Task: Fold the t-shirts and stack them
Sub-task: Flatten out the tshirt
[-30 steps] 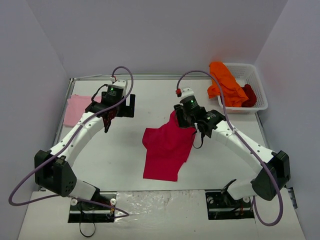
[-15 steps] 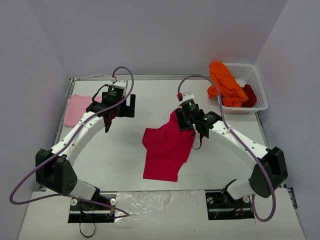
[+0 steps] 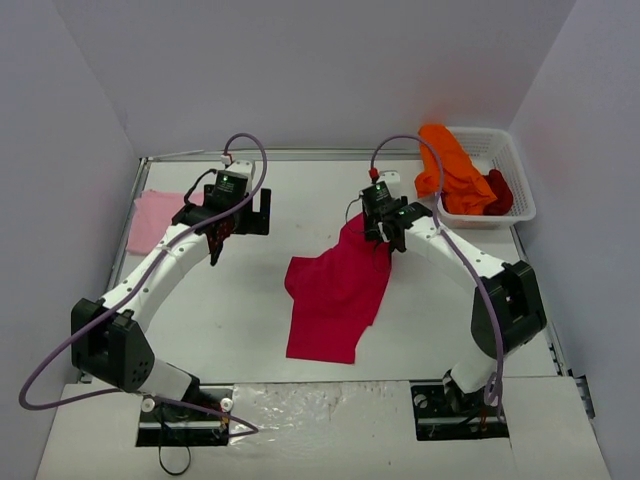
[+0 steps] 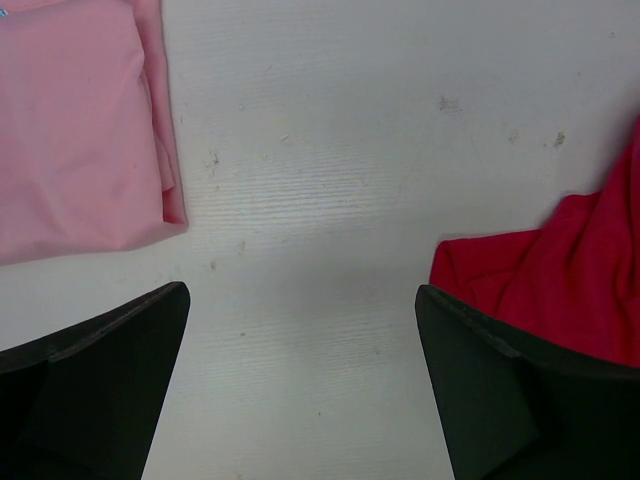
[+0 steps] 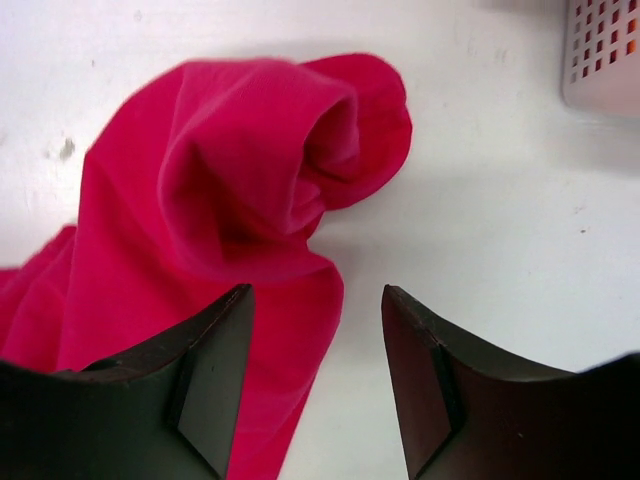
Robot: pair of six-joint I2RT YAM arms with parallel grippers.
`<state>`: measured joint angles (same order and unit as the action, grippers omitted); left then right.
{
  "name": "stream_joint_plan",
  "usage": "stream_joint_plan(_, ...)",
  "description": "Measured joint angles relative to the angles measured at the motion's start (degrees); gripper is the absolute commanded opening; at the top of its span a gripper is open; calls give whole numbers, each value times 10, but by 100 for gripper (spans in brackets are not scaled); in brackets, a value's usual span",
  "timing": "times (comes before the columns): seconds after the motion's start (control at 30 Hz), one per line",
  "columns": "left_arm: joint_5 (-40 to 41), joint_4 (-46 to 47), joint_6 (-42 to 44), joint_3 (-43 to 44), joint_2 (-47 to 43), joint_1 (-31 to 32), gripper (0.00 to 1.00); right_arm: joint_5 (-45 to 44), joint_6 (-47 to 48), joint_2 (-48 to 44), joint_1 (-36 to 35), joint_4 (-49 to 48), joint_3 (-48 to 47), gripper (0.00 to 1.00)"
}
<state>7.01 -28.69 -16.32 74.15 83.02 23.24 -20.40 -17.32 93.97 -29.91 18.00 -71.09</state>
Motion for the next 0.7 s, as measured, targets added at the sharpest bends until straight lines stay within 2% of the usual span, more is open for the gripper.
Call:
stream_joint_plan(0.47, -3, 1, -3, 0, 0, 0, 97, 6, -54, 56, 83, -10, -64, 45)
stream_joint_plan(0.7, -8, 2, -3, 0, 0, 0, 97, 27, -59, 146, 104, -15, -105, 44)
